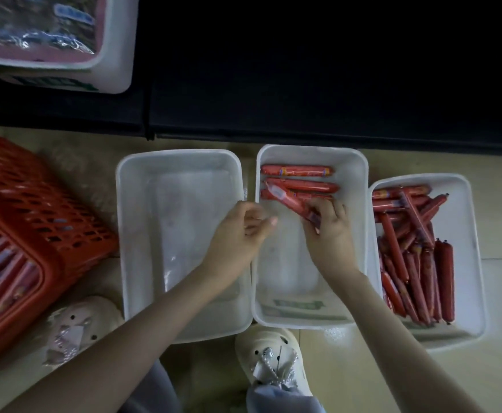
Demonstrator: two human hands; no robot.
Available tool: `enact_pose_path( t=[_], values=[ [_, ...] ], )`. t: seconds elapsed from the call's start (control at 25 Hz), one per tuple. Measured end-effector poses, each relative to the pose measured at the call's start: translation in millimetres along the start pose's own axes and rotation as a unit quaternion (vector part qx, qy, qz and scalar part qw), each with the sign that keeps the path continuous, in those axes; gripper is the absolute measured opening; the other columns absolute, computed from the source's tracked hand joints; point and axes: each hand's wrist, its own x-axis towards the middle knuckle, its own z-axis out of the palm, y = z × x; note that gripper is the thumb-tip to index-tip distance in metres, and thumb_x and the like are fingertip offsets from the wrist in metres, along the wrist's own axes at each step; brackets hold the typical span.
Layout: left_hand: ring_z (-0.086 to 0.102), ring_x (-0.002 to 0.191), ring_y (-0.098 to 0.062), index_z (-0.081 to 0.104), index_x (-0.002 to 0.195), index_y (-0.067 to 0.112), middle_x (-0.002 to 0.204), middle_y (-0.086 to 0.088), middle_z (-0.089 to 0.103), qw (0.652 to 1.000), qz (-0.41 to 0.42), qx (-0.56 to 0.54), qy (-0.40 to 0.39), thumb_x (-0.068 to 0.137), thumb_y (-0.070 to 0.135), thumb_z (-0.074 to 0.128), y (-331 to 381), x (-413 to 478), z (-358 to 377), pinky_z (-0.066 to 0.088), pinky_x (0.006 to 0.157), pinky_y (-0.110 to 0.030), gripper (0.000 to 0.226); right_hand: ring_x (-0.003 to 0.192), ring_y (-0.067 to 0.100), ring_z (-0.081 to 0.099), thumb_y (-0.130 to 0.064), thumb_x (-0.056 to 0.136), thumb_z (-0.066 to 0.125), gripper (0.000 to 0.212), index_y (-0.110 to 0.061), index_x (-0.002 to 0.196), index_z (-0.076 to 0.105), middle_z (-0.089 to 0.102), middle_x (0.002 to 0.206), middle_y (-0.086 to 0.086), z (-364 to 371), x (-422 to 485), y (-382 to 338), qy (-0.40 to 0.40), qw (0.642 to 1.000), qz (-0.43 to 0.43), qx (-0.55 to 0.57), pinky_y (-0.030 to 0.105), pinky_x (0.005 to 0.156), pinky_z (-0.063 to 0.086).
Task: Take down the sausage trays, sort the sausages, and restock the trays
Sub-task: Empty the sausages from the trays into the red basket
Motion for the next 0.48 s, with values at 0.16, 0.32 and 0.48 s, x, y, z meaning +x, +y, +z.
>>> enact_pose_path(
  t=[0.16, 0.32, 0.48],
  values=[
    [0.068, 0.091, -0.009, 0.053, 0.103, 0.018, 0.098, -0.001, 0.067, 0.951, -0.078, -0.3, -0.003, 0.097, 0.014, 0.051, 13.6, -0.2, 2.0, 0.055, 0.079, -0.02, 0.007, 0.1, 0.016, 0.048, -0.021, 0.085, 0.057, 0.03, -0.007, 0.112, 0.061, 0.058, 0.107, 0.006, 5.9, 8.0, -43.6, -0.107, 0.979, -0.111, 0.134, 0.017, 0.089, 0.037],
    [0.07, 0.09, -0.018, 0.052, 0.1, 0.018, 0.104, -0.009, 0.067, 0.925, -0.148, -0.338, 0.091, 0.098, 0.018, 0.049, -0.6, 7.4, -31.7, 0.056, 0.084, -0.031, 0.004, 0.133, 0.024, 0.032, -0.023, 0.089, 0.059, 0.061, -0.014, 0.144, 0.033, 0.04, 0.141, 0.009, 24.2, 46.9, -4.9, -0.129, 0.986, -0.004, -0.102, 0.04, 0.115, 0.023],
    [0.071, 0.082, -0.02, 0.052, 0.107, 0.016, 0.106, -0.013, 0.065, 0.924, -0.22, -0.302, 0.075, 0.098, 0.019, 0.049, -9.9, 3.7, -40.3, 0.059, 0.07, -0.03, 0.01, 0.141, 0.036, 0.022, -0.008, 0.082, 0.064, 0.089, -0.01, 0.151, 0.009, 0.024, 0.151, 0.019, 47.3, 58.0, 22.4, -0.203, 0.909, -0.027, -0.363, 0.05, 0.118, 0.012]
  ],
)
